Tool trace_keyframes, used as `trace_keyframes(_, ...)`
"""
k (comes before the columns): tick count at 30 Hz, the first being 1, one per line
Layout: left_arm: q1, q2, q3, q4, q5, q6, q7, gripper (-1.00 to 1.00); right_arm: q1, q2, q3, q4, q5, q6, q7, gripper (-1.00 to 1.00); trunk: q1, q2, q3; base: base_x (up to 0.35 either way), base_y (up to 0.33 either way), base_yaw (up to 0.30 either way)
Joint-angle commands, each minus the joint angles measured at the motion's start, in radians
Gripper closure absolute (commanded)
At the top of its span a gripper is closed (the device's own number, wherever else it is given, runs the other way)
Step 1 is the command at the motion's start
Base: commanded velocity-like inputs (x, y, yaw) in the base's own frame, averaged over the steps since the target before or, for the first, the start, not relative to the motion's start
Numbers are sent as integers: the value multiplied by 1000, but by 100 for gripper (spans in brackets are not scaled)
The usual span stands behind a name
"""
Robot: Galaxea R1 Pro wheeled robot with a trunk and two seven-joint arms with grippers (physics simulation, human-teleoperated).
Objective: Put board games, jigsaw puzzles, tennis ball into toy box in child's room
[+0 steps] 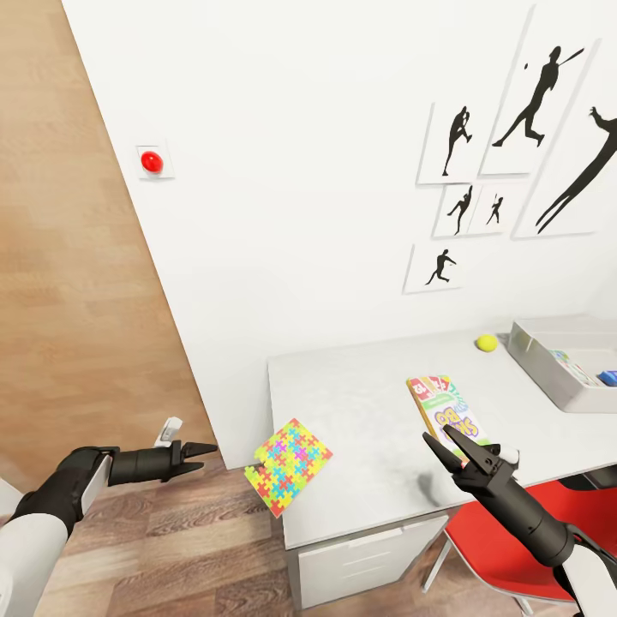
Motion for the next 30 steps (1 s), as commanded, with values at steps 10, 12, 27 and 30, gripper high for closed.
trace_keyframes(10, -1, -1, 1, 0, 1, 10, 0, -100, -1, 0, 0, 0, -2, 5, 0, -100, 0, -1, -1, -121, 0, 0)
trace_keyframes(12, -1, -1, 2, 0, 1, 10, 0, -100, -1, 0, 0, 0, -2, 5, 0, -100, 0, -1, -1, -27, 0, 0)
trace_keyframes(27, -1, -2, 2, 0, 1, 10, 0, -100, -1, 0, 1, 0, -2, 5, -2, -100, 8, -15, -7, -5, 0, 0)
trace_keyframes(30, -1, -2, 2, 0, 2, 10, 0, -100, -1, 0, 1, 0, -2, 5, -2, -100, 19, -36, -17, 0, 0, 0)
